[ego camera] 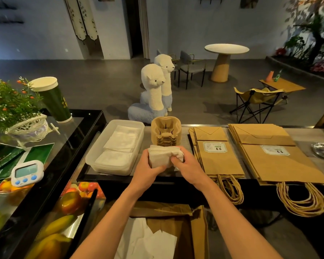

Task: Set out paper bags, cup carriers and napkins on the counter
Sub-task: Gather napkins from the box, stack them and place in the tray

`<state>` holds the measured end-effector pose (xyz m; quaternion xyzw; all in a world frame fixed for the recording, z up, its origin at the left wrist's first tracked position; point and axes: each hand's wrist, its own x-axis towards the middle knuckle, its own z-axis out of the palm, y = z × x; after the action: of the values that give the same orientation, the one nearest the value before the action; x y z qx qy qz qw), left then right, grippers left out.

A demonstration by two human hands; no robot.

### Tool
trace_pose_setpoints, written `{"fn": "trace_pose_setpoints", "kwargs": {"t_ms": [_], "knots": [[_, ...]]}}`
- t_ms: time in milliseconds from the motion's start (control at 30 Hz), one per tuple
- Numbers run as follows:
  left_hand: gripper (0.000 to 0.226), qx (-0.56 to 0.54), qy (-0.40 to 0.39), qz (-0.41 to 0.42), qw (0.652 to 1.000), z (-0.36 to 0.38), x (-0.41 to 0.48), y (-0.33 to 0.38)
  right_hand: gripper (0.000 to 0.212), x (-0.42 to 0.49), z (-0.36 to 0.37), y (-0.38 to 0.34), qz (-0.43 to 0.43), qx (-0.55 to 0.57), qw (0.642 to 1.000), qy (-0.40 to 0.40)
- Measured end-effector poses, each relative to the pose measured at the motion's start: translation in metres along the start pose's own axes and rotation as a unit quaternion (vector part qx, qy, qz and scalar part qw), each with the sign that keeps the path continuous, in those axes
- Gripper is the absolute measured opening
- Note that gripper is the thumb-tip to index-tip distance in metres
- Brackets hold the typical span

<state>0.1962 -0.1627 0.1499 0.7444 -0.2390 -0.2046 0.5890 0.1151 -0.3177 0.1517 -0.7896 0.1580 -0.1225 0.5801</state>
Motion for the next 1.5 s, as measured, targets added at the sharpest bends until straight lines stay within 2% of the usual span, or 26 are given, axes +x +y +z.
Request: {"fn": "trace_pose_setpoints", "kwargs": {"t_ms": [67,133,300,400,500,633,867,1067,1200,1367,1500], "knots": [[0.049,0.064,0.008,-0.010,0.998,-0.001,0.005,-0.006,0.033,0.000,0.000,0.002,0.011,-0.025,1.000,-0.015],[0.041,0.075,0.000,-0.026,0.997,-0.002,0.008,-0.011,0.037,-0.002,0.002,0.004,0.024,-0.057,0.998,-0.020],[0.047,0.044,0.019,-0.005,0.999,-0.001,0.008,-0.012,0.030,-0.001,0.004,0.007,0.016,-0.066,0.998,0.008],[0.049,0.043,0.008,-0.005,0.999,-0.001,0.009,-0.013,0.034,-0.002,0.005,0.009,0.013,-0.066,0.998,0.007],[0.041,0.059,0.008,-0.005,0.998,0.000,0.009,-0.012,0.042,-0.002,0.005,0.012,0.017,-0.085,0.996,0.001],[0.027,0.065,0.026,-0.001,0.998,0.001,0.009,-0.010,0.040,-0.003,0.005,0.009,0.014,-0.087,0.996,0.016],[0.034,0.042,0.081,0.053,0.994,-0.005,0.000,0.001,0.040,-0.012,0.011,-0.012,-0.022,-0.029,0.997,0.072],[0.037,0.017,0.118,0.104,0.987,-0.025,-0.007,0.023,0.037,-0.012,0.029,-0.047,-0.067,-0.024,0.993,0.090],[0.035,0.029,0.150,0.121,0.981,-0.050,-0.008,0.029,0.036,-0.006,0.047,-0.068,-0.068,-0.020,0.993,0.098],[0.034,0.015,0.169,0.097,0.981,-0.093,0.007,0.030,0.039,0.017,0.073,-0.090,-0.058,-0.016,0.995,0.081],[0.027,0.029,0.174,0.045,0.983,-0.121,0.028,0.036,0.051,0.045,0.093,-0.106,-0.029,-0.013,0.994,0.104]]}}
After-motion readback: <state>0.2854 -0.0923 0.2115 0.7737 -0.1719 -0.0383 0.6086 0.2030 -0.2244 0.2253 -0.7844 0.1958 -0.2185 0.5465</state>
